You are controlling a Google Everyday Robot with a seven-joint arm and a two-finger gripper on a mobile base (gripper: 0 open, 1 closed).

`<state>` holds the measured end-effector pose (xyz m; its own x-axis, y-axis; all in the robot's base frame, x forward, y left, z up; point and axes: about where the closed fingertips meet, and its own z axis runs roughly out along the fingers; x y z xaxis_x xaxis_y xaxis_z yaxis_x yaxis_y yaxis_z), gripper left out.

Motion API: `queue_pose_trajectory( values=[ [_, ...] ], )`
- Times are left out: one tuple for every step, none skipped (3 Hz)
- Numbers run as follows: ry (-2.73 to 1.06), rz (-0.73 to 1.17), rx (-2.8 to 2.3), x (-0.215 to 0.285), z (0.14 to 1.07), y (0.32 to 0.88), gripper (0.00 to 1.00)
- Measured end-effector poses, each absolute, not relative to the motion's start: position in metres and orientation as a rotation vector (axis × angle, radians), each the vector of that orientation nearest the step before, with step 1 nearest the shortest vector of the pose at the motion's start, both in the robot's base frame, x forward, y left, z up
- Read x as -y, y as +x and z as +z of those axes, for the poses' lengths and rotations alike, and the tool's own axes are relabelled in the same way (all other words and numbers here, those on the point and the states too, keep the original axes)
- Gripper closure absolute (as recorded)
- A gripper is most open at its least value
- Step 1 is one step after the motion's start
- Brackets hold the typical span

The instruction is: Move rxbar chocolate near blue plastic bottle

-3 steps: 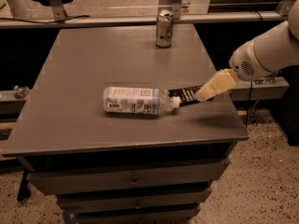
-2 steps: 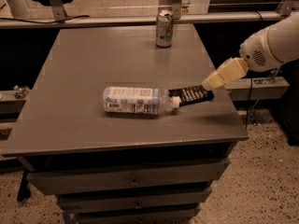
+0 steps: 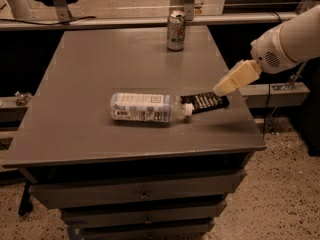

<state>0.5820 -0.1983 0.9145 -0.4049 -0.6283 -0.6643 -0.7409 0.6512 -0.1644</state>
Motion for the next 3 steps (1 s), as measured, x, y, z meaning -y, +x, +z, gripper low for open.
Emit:
queue_pose_trajectory(
  values=[
    [-1.160, 0.106, -2.082, 0.204, 0.938, 0.599, 0.00],
    [-1.209, 0.031, -1.975, 0.217, 0.990, 0.623, 0.00],
    [-1.187, -0.001, -1.926, 0.221, 1.021, 0.627, 0.00]
  ],
)
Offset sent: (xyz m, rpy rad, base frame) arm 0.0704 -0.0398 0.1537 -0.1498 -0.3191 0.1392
